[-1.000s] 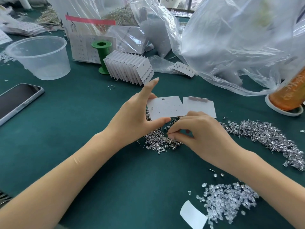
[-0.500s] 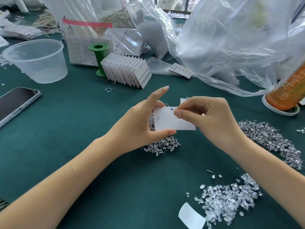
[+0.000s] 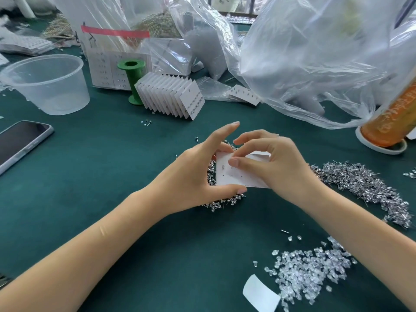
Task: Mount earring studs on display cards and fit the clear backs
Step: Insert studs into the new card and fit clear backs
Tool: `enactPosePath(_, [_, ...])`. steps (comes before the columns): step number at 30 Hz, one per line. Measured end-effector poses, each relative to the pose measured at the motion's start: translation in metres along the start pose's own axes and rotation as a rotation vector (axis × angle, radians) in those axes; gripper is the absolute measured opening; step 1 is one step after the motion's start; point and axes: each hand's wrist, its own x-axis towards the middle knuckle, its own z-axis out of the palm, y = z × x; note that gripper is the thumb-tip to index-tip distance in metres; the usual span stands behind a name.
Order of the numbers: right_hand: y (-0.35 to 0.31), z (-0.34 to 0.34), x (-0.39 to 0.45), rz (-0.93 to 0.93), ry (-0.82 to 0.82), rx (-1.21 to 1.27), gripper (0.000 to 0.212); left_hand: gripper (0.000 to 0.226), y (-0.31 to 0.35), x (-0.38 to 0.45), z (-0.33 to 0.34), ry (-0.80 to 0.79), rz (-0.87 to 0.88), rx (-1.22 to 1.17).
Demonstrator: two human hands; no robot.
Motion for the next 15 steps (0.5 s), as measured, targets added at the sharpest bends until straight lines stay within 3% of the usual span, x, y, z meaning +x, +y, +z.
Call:
enactPosePath(7, [-0.001,0.003,-0.002,-0.093,-0.010,0.006,0.010,0.095,0.004,0.001,-0.001,0.000,0.006,-0.028])
enactPosePath(11, [-0.003,-0.009,-0.001,-0.013,0.014,-0.020,0.015,0.097,0.010,-0.001,0.001,0.009,0.007,-0.037])
enactPosePath(15, [-0.006,-0.021,-0.007,0.079,-0.068,-0.035,0.029,0.097,0.018,0.000,0.004,0.020,0.029,-0.059])
